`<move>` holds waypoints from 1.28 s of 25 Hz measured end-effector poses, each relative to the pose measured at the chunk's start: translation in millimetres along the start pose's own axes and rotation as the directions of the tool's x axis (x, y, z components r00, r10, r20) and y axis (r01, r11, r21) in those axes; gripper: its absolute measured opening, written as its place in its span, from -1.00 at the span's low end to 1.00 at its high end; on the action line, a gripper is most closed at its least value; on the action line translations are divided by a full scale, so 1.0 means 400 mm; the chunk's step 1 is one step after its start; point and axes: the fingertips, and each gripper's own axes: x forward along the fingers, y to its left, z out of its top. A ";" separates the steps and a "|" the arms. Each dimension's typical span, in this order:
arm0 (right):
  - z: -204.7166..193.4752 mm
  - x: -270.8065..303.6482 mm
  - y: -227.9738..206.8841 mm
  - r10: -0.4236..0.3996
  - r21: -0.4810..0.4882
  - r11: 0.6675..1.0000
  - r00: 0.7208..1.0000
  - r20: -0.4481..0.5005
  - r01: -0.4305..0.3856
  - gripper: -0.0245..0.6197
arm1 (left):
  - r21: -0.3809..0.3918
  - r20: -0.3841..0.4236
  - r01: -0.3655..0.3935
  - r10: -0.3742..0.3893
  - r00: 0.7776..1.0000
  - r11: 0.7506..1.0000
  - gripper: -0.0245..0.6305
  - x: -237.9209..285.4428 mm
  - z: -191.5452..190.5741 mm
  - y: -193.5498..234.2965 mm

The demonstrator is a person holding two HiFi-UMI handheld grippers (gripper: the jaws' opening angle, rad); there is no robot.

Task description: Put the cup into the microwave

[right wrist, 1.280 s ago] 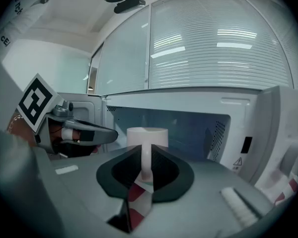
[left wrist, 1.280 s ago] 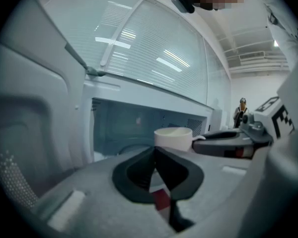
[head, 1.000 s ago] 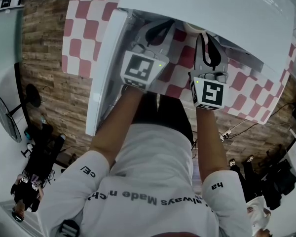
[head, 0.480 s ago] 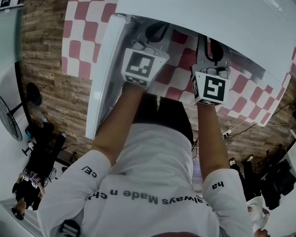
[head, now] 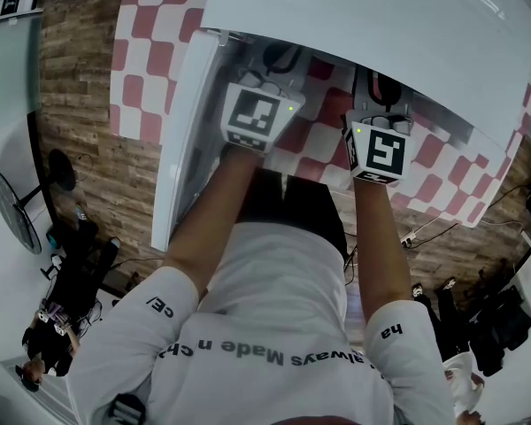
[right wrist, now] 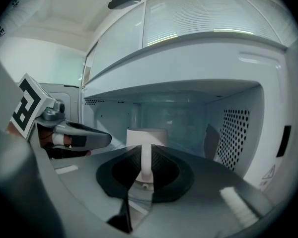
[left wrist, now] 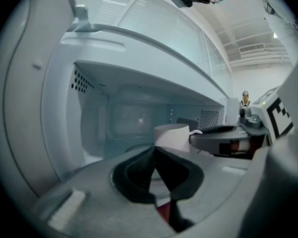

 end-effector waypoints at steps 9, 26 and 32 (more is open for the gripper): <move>-0.005 0.012 -0.013 -0.007 0.000 1.000 1.000 0.014 0.007 -0.80 | 0.012 -0.001 -0.005 0.005 1.000 1.000 -0.92 0.011 -0.011 0.000; -0.037 0.011 0.013 0.017 -0.010 1.000 1.000 -0.008 -0.017 -0.79 | 0.027 -0.018 -0.008 0.008 1.000 1.000 -0.92 -0.013 -0.025 -0.025; -0.062 0.002 0.019 0.022 -0.011 1.000 0.999 -0.047 -0.022 -0.78 | 0.022 -0.028 -0.030 0.030 0.999 0.999 -0.92 -0.035 -0.016 -0.017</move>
